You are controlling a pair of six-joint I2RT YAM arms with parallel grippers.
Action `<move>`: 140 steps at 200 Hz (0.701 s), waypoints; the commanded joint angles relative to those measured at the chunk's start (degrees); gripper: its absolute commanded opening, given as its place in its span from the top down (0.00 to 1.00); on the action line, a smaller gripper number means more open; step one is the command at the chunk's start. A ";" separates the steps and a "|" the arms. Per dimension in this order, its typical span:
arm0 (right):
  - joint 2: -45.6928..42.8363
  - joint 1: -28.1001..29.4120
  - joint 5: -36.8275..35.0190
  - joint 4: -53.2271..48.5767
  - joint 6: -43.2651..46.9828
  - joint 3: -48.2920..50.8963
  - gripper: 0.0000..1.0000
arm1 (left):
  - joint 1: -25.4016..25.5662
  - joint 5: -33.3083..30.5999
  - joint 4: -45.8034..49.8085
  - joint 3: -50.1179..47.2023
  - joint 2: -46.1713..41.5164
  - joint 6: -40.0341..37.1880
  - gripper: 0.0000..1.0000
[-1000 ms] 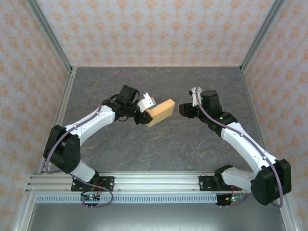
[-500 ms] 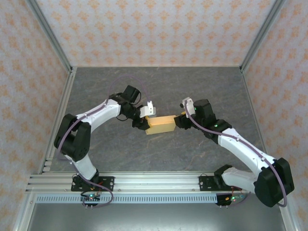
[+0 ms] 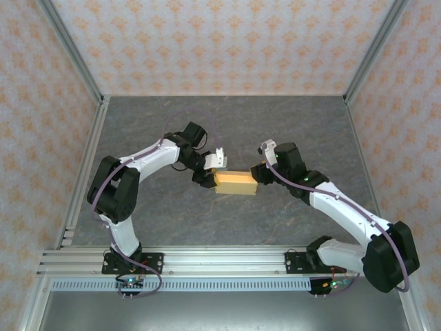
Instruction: Fold the paper box
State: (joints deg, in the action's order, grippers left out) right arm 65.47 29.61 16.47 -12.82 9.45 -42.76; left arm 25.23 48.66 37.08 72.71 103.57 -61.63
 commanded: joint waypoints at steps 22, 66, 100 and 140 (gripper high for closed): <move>0.78 0.45 -2.14 -0.39 -0.59 -1.81 0.54 | 0.38 -1.94 1.94 2.26 0.80 0.22 0.45; -1.89 0.45 -4.75 -5.38 -2.46 -2.56 0.54 | 0.94 -3.01 2.51 3.47 1.53 1.93 0.55; -7.64 1.12 -4.44 -7.82 -4.43 0.76 0.54 | 1.22 -4.28 4.25 4.64 2.34 2.31 0.62; -9.63 1.46 -5.70 -4.56 -2.92 4.74 0.56 | 1.33 -4.94 5.48 5.56 2.60 1.93 0.65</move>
State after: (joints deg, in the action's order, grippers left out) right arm 55.55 30.74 12.84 -18.02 6.44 -40.16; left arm 25.89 45.82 39.07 76.51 105.19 -59.88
